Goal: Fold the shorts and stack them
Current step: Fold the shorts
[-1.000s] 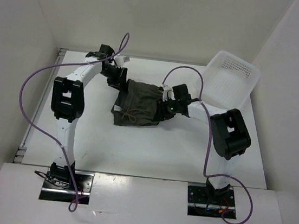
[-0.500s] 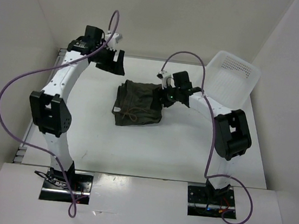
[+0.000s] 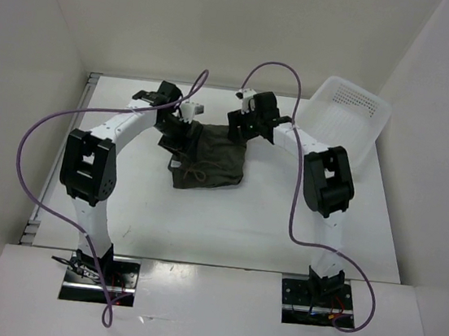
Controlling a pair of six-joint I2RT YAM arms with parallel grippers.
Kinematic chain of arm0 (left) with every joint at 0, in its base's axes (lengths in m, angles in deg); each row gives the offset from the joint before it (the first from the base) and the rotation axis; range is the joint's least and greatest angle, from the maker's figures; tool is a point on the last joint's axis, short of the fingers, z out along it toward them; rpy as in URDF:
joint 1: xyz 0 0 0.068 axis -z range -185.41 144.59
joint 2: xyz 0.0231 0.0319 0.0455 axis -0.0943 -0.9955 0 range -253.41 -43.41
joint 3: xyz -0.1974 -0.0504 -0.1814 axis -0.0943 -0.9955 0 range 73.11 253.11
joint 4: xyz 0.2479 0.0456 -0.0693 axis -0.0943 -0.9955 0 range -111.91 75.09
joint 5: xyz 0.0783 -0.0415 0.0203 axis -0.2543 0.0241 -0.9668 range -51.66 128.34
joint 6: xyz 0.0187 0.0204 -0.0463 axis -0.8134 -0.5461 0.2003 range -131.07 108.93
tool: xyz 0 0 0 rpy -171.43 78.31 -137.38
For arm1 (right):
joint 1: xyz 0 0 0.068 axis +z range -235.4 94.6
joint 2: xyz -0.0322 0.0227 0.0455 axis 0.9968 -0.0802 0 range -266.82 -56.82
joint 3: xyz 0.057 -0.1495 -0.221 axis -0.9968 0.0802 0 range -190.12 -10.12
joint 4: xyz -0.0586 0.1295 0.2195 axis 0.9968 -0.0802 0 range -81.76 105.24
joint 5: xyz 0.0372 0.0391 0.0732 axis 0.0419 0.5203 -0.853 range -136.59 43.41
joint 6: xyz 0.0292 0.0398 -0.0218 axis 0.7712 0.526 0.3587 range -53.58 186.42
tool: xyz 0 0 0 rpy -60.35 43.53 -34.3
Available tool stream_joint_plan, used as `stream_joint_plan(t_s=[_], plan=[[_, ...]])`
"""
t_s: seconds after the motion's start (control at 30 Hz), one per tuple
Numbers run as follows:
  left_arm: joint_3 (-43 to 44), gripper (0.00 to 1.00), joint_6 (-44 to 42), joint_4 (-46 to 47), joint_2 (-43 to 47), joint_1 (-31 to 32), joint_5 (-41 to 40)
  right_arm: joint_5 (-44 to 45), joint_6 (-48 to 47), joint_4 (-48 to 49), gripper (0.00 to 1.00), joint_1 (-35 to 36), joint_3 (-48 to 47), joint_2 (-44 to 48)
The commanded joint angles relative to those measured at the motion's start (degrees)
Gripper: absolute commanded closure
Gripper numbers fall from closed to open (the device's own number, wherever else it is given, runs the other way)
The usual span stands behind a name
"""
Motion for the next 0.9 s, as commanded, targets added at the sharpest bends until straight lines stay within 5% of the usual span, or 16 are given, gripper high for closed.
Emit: stream_joint_plan(t_s=[0.0,0.17,0.27,0.43,0.57,0.7,0.87], plan=[[0.11,0.13,-0.23,2.19,0.8,-0.11,1.06,2.26,-1.15,2.95,0.23,-0.87,-6.05,-2.72],[-1.92,0.21,-0.23,4.13,-0.96,-0.11,3.07,2.26,-1.16,2.96,0.33,-0.87,-7.64,-5.27],[-3.15,0.39,-0.23,4.74,-2.54,-0.11,4.74,2.26,-1.16,3.48,0.46,-0.87,-7.65,-5.8],[-3.77,0.51,-0.23,4.74,-5.8,-0.11,6.51,2.26,-0.63,3.48,0.71,-0.87,-8.79,-6.94],[-3.77,0.61,-0.23,4.74,-7.12,-0.11,8.79,2.26,-0.01,3.48,0.81,-0.87,-9.32,-7.99],[-2.62,1.0,-0.23,3.96,-7.12,0.42,6.96,2.96,2.27,4.01,0.93,-0.87,-9.32,-8.0],[-0.35,1.0,-0.23,-4.98,-2.82,-2.83,7.56,4.1,6.92,4.54,1.0,-0.87,-10.37,-8.0]])
